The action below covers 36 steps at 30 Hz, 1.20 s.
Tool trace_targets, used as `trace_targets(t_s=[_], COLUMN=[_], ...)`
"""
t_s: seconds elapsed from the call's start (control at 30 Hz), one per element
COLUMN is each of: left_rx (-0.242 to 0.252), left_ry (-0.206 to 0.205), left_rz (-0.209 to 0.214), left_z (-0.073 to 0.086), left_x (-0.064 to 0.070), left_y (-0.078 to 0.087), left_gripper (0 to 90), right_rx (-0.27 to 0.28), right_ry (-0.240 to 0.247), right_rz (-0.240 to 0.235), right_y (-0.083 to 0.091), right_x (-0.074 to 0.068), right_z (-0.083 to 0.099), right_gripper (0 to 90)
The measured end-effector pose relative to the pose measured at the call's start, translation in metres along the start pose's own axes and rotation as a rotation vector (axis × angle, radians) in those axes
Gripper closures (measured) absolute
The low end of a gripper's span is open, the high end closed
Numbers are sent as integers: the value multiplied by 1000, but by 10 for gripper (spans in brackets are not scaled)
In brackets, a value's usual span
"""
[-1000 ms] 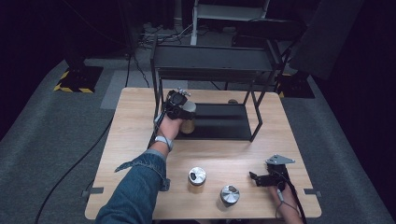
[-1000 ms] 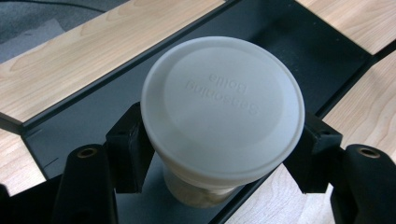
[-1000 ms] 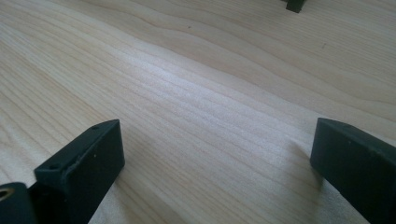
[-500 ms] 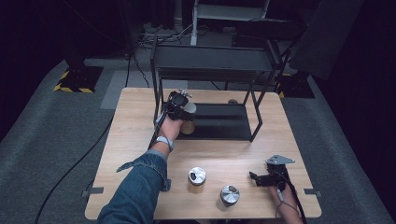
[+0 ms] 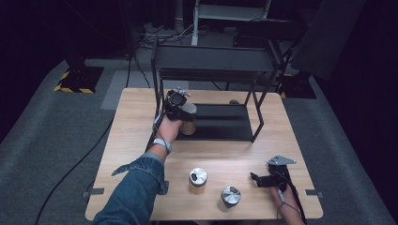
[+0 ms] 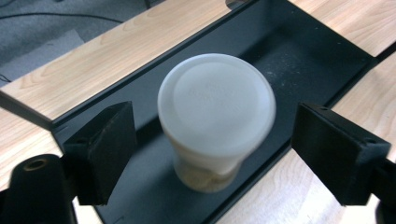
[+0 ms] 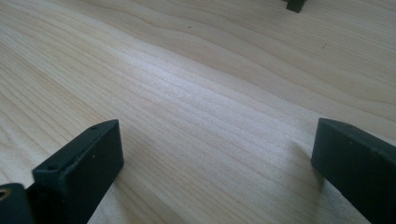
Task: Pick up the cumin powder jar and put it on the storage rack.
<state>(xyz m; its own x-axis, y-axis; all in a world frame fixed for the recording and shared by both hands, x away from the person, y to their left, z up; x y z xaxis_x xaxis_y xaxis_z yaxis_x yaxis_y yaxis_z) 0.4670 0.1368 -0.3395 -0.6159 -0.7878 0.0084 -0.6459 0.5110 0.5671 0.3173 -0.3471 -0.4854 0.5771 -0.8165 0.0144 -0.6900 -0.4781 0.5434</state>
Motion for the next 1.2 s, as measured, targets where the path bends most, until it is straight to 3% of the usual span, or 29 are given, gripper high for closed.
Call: trace_targets(t_s=[0.3, 0.67, 0.93, 1.2], left_rx=[64, 89, 84, 6], left_ry=[4, -5, -9, -50], left_rz=[9, 2, 1, -13], left_z=[21, 52, 73, 98], left_x=[7, 14, 17, 26], left_y=[48, 102, 119, 124], left_gripper=[123, 130, 131, 130], right_rx=[-1, -1, -1, -1], right_ry=[0, 1, 1, 1], right_rz=[-1, -4, -4, -5], right_y=[0, 0, 0, -1], right_x=[0, 1, 1, 1], right_z=[0, 0, 0, 0], right_gripper=[15, 14, 14, 13])
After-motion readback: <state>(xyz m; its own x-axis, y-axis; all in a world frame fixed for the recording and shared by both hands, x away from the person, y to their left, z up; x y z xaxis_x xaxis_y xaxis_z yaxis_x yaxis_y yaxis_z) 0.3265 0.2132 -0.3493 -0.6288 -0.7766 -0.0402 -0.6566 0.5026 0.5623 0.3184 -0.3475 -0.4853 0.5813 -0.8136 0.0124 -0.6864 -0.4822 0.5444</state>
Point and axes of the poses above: each handheld gripper's, and its own axes: y roughly backward along the jaws, z roughly out of its underside, x roughly to its right, the point moved 5 cm from there along -y, roughly forward along the jaws, and after that the axes turned 11 degrees about x, right-handed, at the moved point
